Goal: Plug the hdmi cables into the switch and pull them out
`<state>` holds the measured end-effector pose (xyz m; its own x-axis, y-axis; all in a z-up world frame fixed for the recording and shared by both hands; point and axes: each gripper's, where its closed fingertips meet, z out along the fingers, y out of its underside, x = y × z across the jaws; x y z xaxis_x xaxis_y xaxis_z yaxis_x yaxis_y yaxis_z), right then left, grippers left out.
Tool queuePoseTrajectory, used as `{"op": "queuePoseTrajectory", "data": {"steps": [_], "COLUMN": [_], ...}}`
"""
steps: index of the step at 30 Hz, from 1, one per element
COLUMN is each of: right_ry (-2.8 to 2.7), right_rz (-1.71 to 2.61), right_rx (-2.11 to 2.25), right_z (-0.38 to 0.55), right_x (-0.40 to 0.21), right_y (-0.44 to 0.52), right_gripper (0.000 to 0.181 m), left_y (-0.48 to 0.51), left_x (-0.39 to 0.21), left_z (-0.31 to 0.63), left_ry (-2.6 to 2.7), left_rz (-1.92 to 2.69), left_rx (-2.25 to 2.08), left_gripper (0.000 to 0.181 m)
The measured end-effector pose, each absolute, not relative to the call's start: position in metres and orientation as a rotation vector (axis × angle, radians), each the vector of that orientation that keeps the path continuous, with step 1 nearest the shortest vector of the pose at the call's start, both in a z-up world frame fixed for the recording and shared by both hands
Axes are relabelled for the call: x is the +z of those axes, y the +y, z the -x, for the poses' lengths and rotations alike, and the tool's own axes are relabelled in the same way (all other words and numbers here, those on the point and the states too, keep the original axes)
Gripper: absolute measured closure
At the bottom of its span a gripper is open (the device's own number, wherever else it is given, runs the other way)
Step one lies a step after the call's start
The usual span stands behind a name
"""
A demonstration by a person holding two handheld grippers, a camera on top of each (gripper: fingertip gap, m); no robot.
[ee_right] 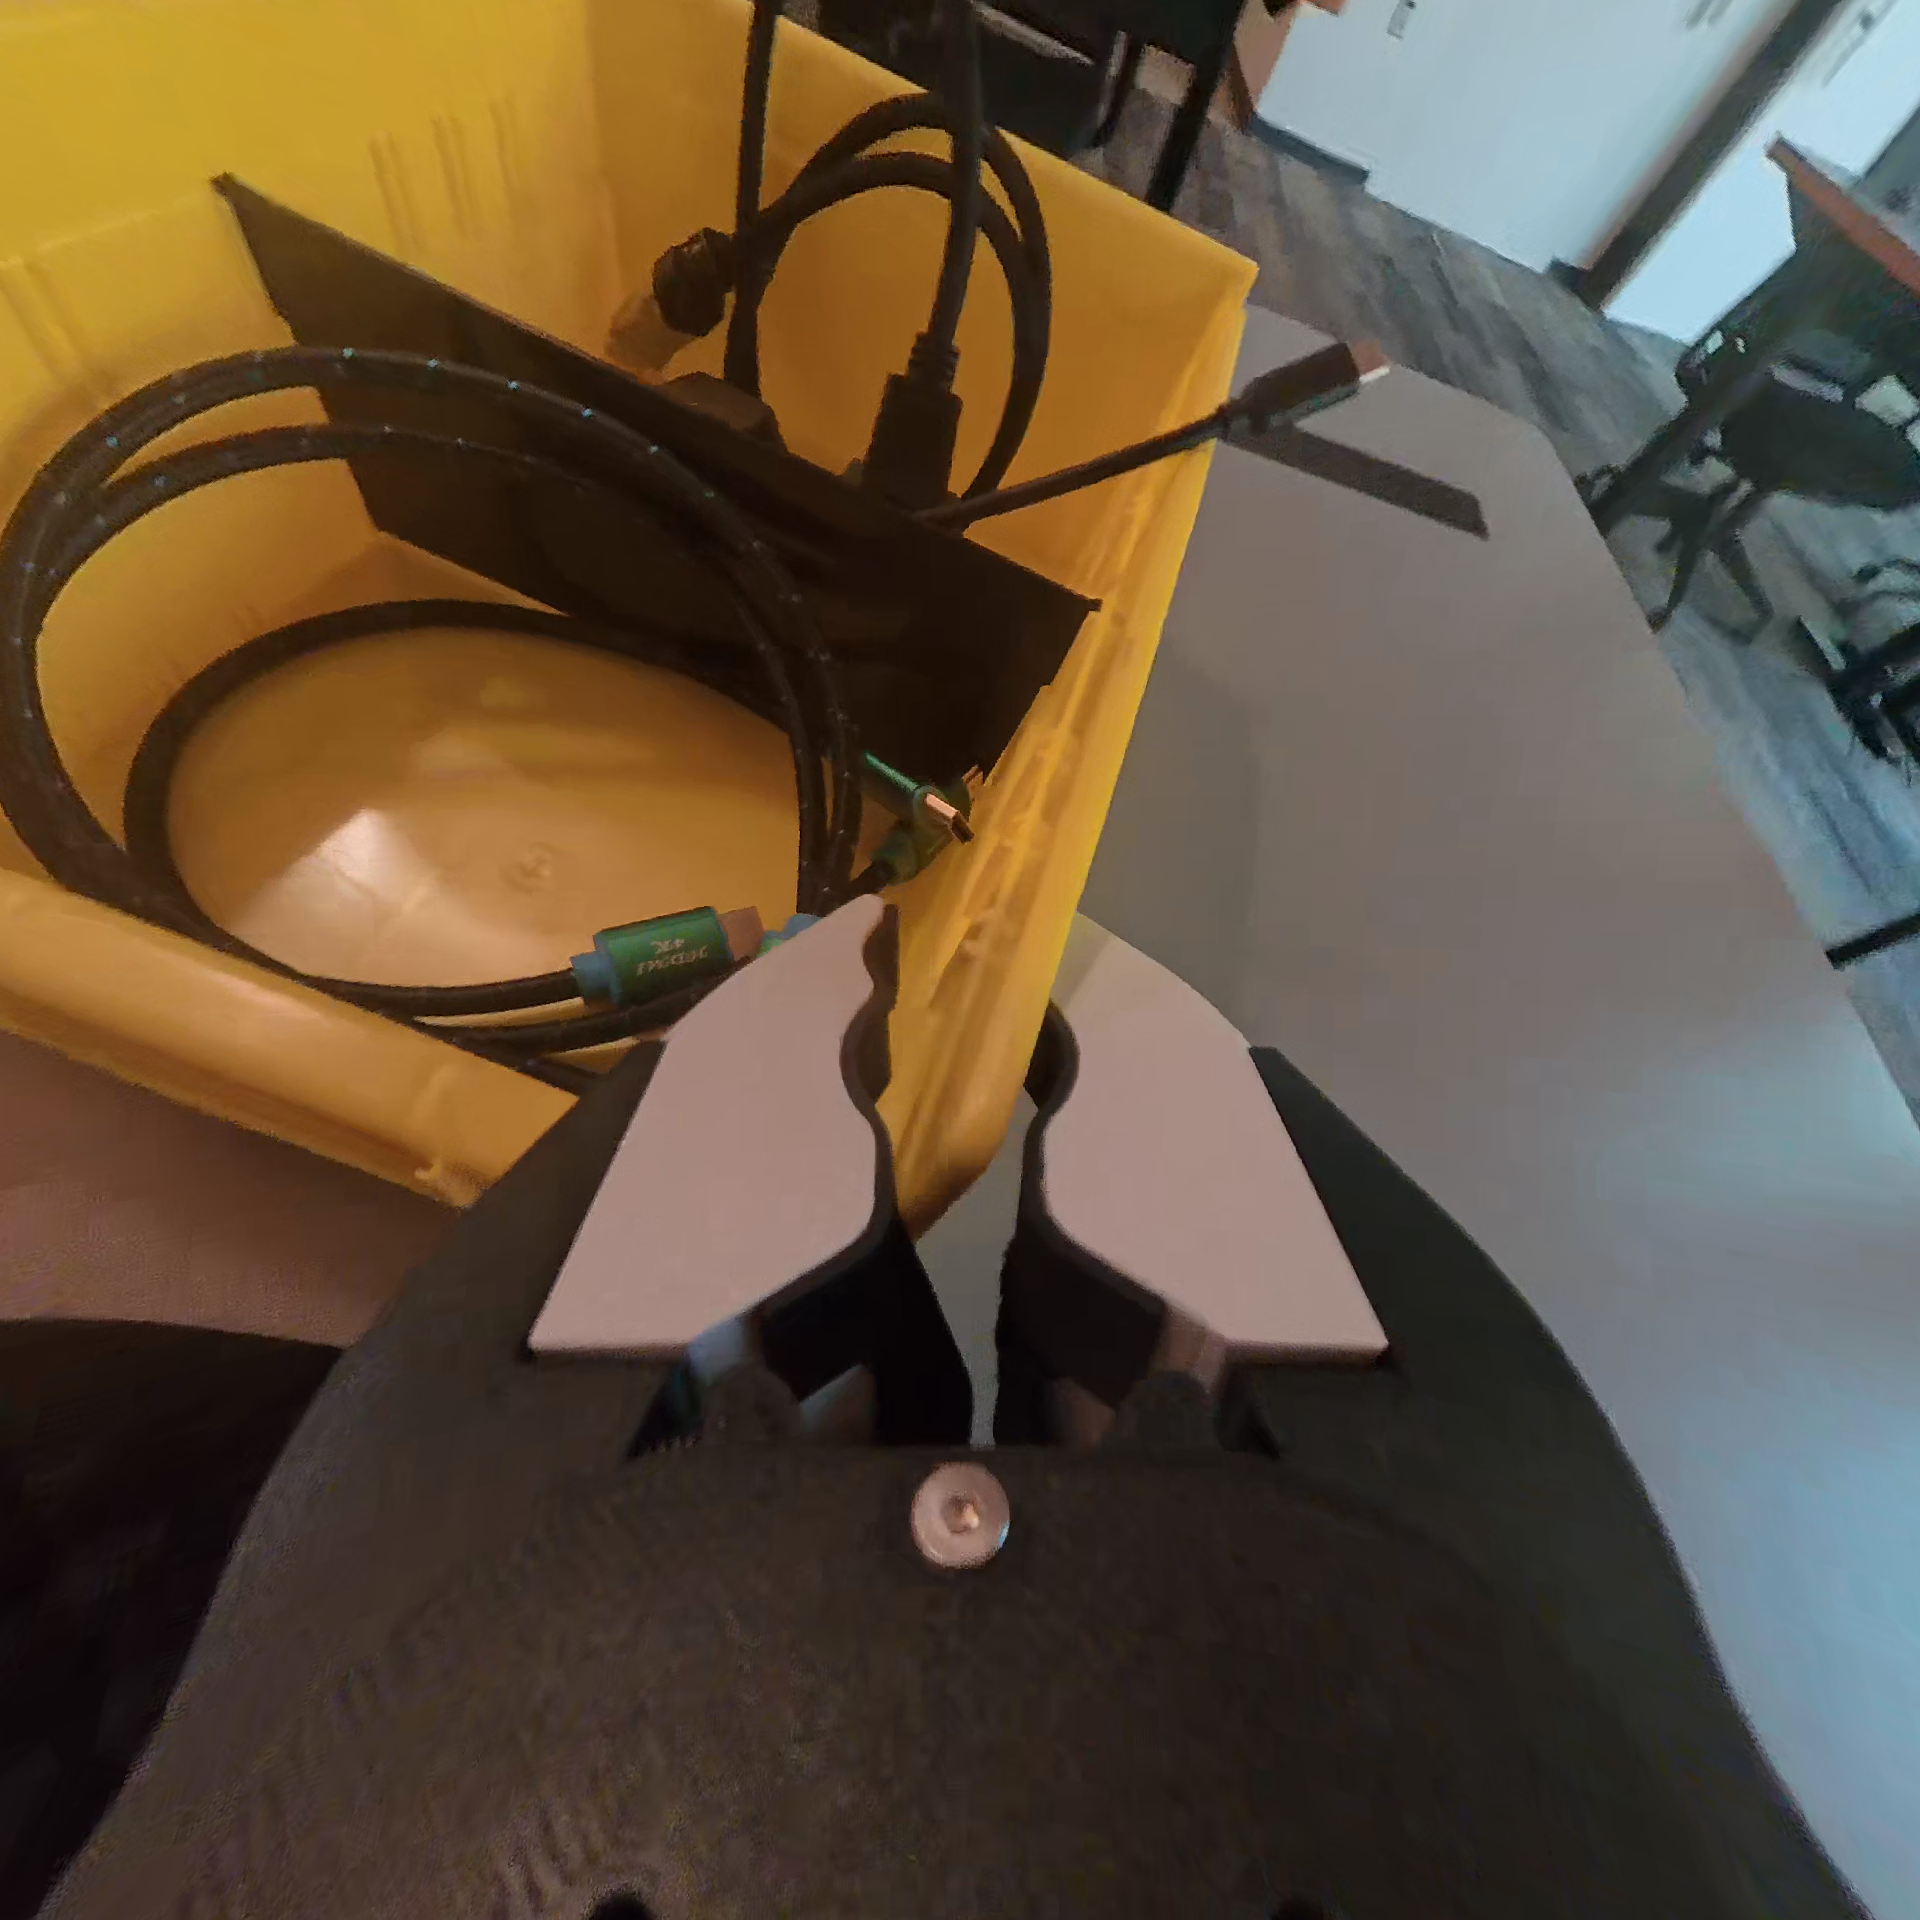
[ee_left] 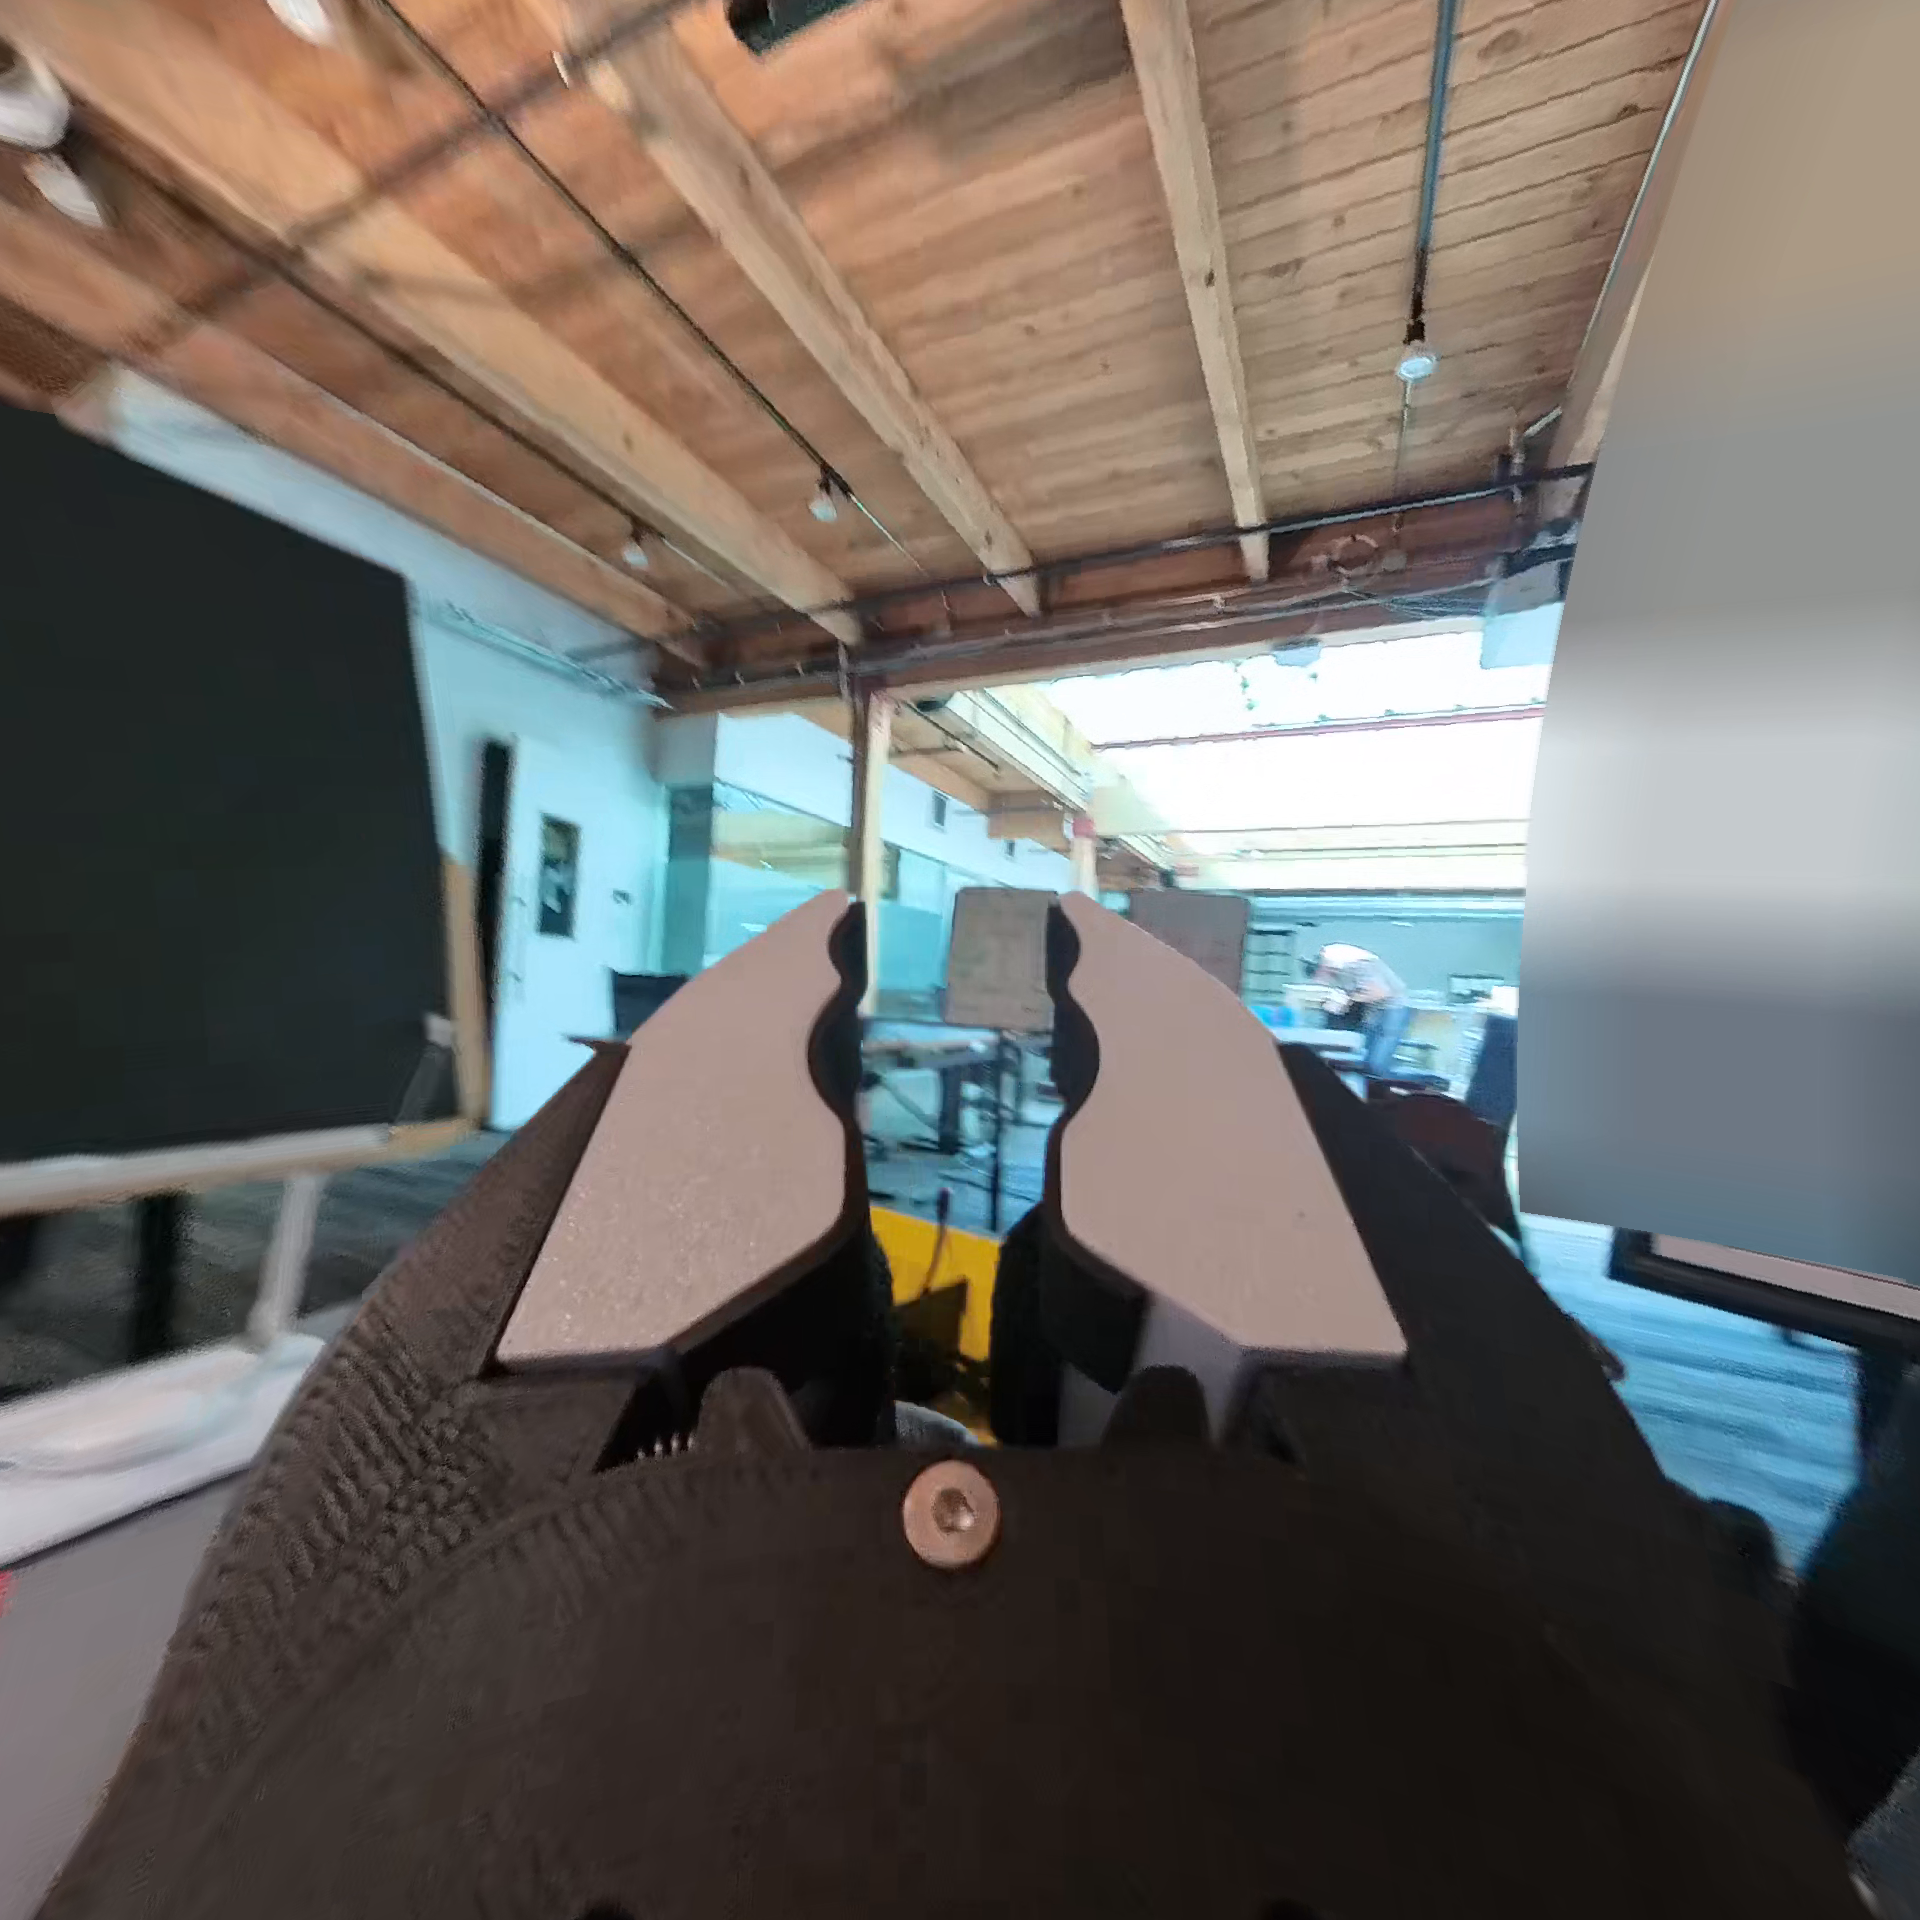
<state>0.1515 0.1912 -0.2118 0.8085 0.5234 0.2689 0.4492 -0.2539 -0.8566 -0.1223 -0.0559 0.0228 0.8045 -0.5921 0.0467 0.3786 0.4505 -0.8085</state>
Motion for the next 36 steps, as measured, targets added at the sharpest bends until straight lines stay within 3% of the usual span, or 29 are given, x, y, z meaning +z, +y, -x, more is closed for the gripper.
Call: {"op": "queuePoseTrajectory", "data": {"steps": [7, 11, 14, 20, 36], "right_ry": [-0.912, -1.012, -1.124, -1.273, -1.491], "right_rz": [1.832, 1.809, 1.822, 1.799, 1.617], "right_rx": [-0.001, 0.061, 0.082, -0.018, 0.16], "right_z": [-0.065, -0.018, 0.018, 0.067, 0.172], "right_x": [-0.214, -0.216, -0.228, -0.227, -0.226], "right_y": [0.169, 0.154, 0.135, 0.123, 0.109], "right_gripper": [0.152, 0.15, 0.16, 0.161, 0.161], "left_y": [-0.218, -0.34, -0.338, -0.327, -0.324], "left_x": [0.072, 0.064, 0.078, 0.076, 0.079], "left_z": [0.26, 0.232, 0.201, 0.213, 0.207], "left_ry": [-0.215, -0.23, -0.102, -0.114, -0.097], "left_rz": [0.412, -0.149, -0.093, -0.114, -0.107], "left_rx": [-0.163, 0.293, 0.37, 0.175, 0.222], "left_gripper": [0.154, 0.162, 0.162, 0.163, 0.163]}}
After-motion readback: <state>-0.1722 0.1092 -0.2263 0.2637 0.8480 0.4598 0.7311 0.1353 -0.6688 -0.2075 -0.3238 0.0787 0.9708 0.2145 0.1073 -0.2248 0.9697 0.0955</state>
